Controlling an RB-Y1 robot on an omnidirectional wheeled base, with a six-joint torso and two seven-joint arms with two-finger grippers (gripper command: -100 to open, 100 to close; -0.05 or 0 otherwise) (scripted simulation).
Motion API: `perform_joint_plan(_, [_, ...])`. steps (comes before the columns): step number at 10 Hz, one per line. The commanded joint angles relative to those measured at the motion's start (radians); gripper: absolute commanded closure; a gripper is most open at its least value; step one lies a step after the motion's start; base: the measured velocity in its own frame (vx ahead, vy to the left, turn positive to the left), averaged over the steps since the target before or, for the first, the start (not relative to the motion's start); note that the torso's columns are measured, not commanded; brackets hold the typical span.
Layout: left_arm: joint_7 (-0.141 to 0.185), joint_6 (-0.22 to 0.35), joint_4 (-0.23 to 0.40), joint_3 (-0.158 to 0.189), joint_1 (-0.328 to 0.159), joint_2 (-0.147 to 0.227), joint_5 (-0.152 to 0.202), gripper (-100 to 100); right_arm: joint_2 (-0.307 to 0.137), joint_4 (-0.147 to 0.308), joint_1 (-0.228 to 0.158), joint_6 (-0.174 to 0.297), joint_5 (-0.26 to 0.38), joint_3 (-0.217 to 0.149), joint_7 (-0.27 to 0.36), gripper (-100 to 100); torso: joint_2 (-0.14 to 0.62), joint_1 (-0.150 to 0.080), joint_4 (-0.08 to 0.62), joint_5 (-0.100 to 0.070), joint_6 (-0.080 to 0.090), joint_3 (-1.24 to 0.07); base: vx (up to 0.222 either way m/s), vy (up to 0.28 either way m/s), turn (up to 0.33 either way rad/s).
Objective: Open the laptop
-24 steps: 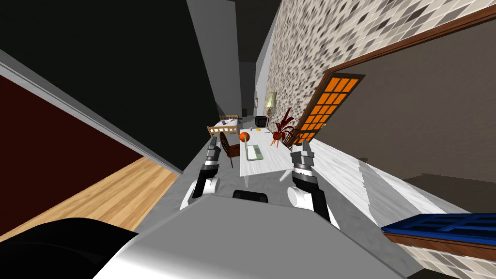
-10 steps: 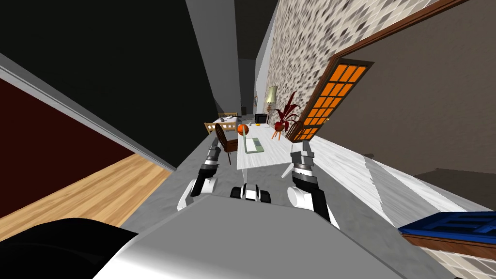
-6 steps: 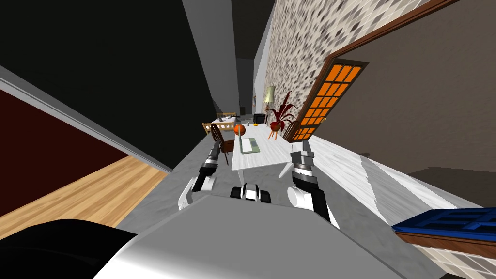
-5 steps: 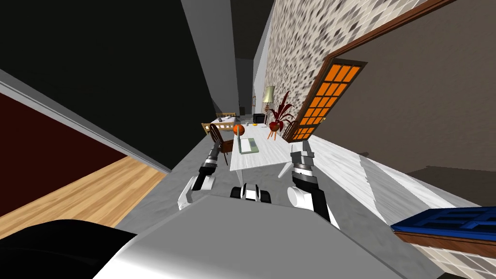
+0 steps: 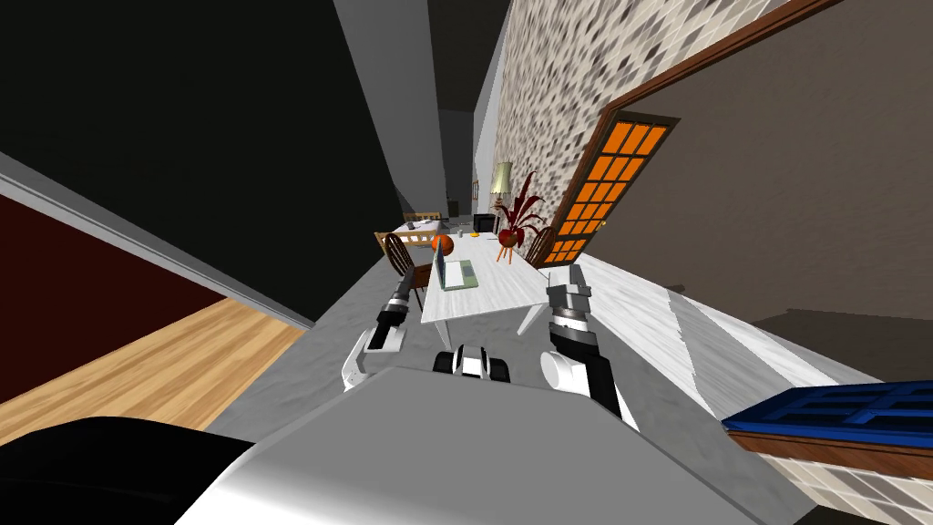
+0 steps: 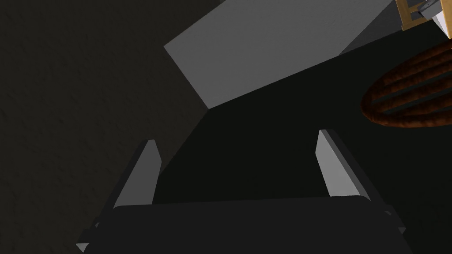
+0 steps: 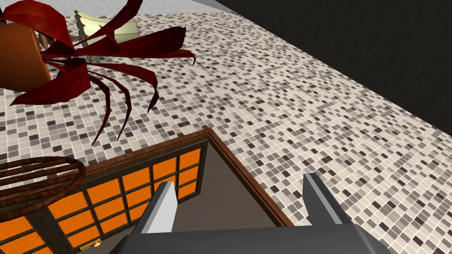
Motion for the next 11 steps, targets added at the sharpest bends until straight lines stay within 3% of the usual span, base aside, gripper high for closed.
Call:
perform_joint_plan(1, [-0.022,0.029,0.047,0.025,-0.026,-0.005,-0.017,-100,0.0,0.0,0.0,0.0,0.0,0.0,0.0,0,0.0,-0.001,0.0,0.0,0.0,0.0,0.026,-0.102,-0.024])
perform_joint_plan(11, [-0.108,0.14,0.247,0.131,-0.134,-0.003,-0.089,-100,0.0,0.0,0.0,0.0,0.0,0.0,0.0,0,0.002,-0.001,0.001,0.0,0.0,0.001,0.029,-0.116,-0.025])
